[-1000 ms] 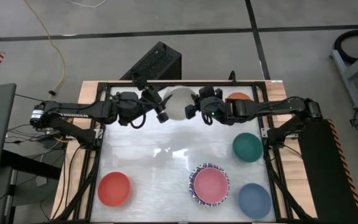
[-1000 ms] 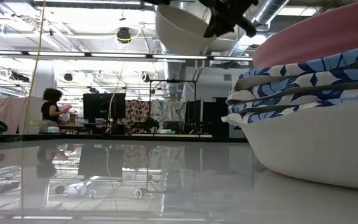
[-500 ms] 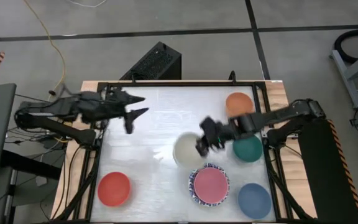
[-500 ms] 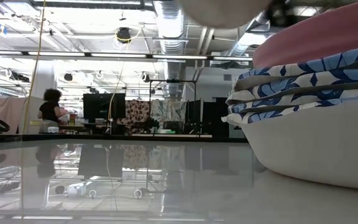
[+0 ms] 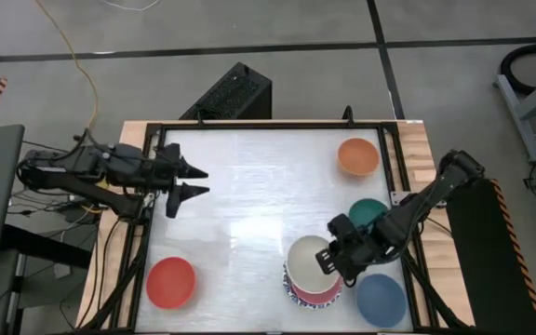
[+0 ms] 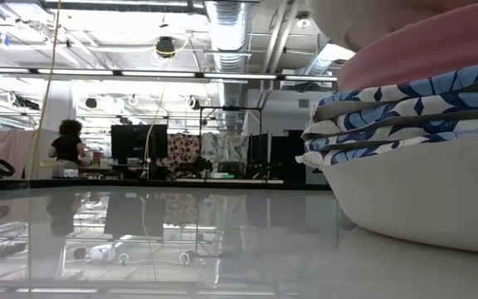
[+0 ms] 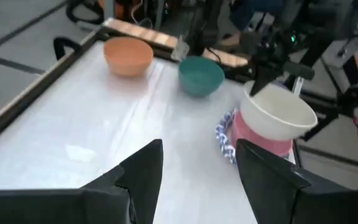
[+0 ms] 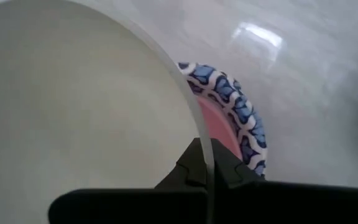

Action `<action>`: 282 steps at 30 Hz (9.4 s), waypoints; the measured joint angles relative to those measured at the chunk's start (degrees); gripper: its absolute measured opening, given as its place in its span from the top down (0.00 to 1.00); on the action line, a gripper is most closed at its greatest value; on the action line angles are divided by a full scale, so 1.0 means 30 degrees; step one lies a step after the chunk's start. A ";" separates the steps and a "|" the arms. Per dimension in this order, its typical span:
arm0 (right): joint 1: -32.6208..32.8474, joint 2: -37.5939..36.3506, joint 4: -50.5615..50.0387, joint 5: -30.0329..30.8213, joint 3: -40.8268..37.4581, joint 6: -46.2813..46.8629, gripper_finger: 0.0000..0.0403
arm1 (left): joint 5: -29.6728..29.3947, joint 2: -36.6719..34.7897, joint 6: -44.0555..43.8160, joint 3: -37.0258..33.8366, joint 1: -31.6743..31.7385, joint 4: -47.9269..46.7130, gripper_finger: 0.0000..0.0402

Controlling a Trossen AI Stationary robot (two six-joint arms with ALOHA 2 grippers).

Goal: Nest bowls inside each other
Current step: Stack the gray bowl on top of the pink bowl, then stack the orange bowl on top of the gray bowl

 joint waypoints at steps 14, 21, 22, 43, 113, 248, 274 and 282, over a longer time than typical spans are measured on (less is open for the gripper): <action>0.0127 0.2484 -0.0797 -0.3304 -0.0007 -0.0773 0.90 | 0.1537 0.1182 -0.1012 -0.0020 -0.1654 -0.2196 0.52; -0.0120 0.2572 -0.0091 -0.3253 -0.0007 -0.1819 0.79 | -0.0335 0.1185 -0.1530 -0.0020 -0.2111 -0.3397 0.52; -0.0127 0.2509 0.0038 -0.3081 -0.0007 -0.2013 0.76 | -0.0019 0.1227 -0.1683 -0.0020 -0.2135 -0.3799 0.52; 0.0230 0.1374 0.0306 -0.0765 0.0000 -0.2353 0.51 | 0.4514 0.3538 -0.5755 -0.0020 -0.8784 -0.9187 0.52; -0.6285 -0.1082 1.6033 1.6058 0.0007 -2.5927 0.58 | -1.7286 0.6000 1.1734 -0.7947 0.1451 2.2616 1.00; 0.0295 0.0740 -0.1851 -0.1389 0.0354 0.0390 0.52 | -0.7485 0.0930 0.3853 -0.6075 -0.1676 1.0031 0.43; 0.1522 0.0594 -0.1649 0.0826 0.1546 -0.4067 0.98 | -0.7519 0.0930 0.3188 -0.6068 -0.1670 1.0039 0.43; 0.1923 0.0637 -0.0469 0.0731 -0.0303 -0.2206 0.93 | -0.7600 0.0930 0.3137 -0.6068 -0.1676 1.0056 0.43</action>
